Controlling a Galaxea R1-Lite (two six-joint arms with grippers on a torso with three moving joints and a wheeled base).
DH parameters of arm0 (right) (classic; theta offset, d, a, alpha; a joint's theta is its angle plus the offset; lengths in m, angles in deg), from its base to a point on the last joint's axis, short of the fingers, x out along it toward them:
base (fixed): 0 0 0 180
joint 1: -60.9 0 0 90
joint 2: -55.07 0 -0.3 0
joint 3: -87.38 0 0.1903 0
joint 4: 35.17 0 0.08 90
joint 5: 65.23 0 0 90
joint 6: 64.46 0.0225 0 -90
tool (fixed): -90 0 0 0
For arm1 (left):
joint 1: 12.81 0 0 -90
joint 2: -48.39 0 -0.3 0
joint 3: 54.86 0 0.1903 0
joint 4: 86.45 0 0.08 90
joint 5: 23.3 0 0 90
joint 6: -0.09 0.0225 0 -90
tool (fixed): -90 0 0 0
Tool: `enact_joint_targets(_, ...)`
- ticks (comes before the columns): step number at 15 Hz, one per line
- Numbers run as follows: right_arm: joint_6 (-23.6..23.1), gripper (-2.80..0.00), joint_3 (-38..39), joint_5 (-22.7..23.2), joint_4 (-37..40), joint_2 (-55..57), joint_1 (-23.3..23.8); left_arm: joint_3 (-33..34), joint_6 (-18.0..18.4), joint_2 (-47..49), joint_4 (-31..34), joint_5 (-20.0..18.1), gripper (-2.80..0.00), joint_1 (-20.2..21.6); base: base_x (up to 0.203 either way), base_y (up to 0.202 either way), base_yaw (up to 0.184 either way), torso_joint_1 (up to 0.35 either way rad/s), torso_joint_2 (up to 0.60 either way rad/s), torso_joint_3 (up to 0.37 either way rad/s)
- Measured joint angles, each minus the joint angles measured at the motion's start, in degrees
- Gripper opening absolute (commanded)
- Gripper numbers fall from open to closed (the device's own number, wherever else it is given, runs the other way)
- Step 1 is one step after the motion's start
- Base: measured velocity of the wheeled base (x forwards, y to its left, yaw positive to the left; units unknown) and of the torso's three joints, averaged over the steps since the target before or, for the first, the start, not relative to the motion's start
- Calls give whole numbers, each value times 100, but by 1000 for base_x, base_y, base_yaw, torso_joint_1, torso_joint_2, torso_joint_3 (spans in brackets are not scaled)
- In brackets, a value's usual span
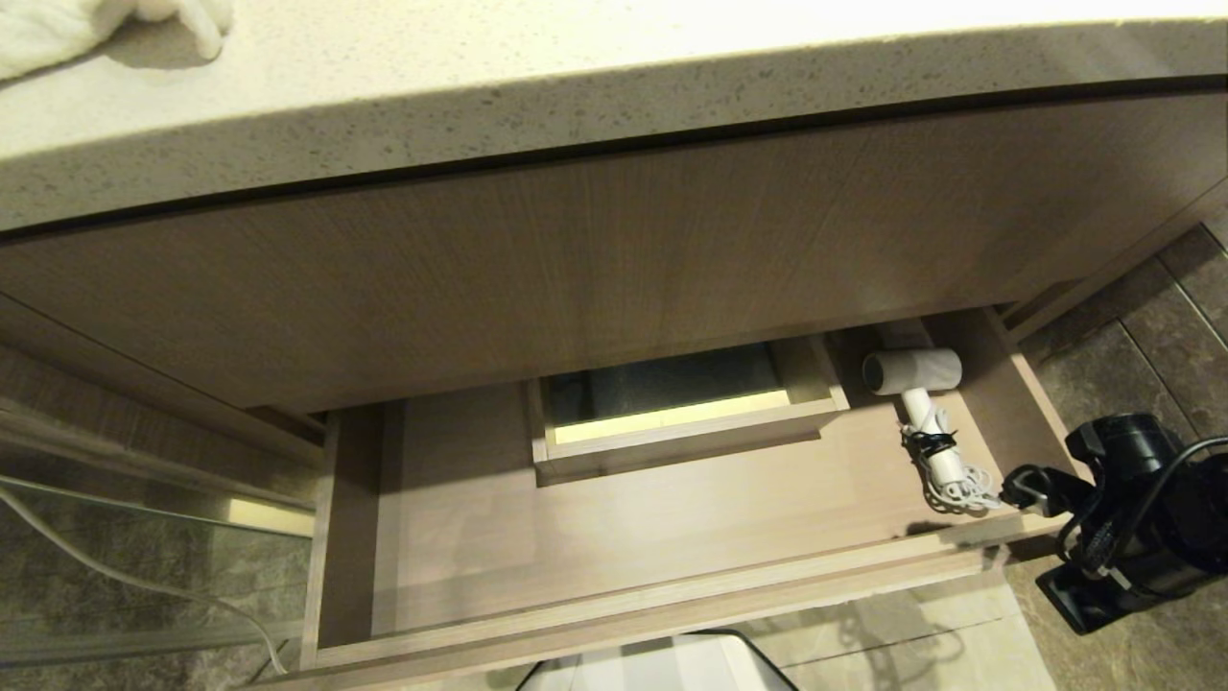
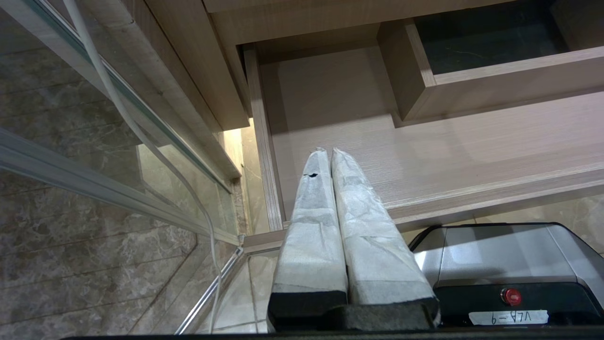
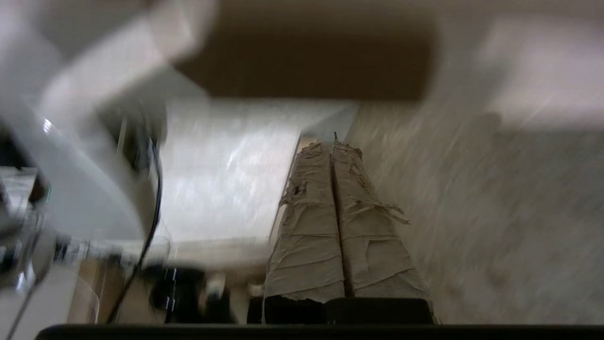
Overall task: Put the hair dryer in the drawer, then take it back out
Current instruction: Close the drawer
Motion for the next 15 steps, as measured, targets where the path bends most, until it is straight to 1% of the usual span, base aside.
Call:
enact_joint_targets(2, 59, -280, -278, 4, -371, 154, 1, 0, 0, 0, 0, 0, -280, 0, 0, 0, 0, 0, 0, 0)
enact_joint_targets(4, 383, -280, -371, 1, -799, 195, 2, 2, 0, 0, -1, 0, -280, 0, 0, 0, 0, 0, 0, 0)
enact_joint_targets(7, 990, -280, -645, -32, -2133, 225, -49, 0, 0, 0, -2, 0, -280, 0, 0, 0, 0, 0, 0, 0)
enact_joint_targets(9, 1273, -280, -1146, -38, -3225, 385, -129, 0, 0, 0, -2, 0, -280, -3, 0, 0, 0, 0, 0, 0)
enact_joint_targets(10, 1330, -280, -1423, -40, -3610, 470, -165, 0, 2, 0, -2, 0, -280, 0, 0, 0, 0, 0, 0, 0)
enact_joint_targets(12, 1393, -280, -1698, -71, -3782, 569, -219, 0, 0, 0, 4, 0, -280, -5, 0, 0, 0, 0, 0, 0)
enact_joint_targets(14, 1414, -280, -1622, -40, -3546, 383, -212, -3, 0, 0, 0, 0, -280, 0, 0, 0, 0, 0, 0, 0)
enact_joint_targets(15, 1423, -280, -1485, 8, -3309, 173, -213, -5, 0, 0, 2, 0, -280, 0, 0, 0, 0, 0, 0, 0)
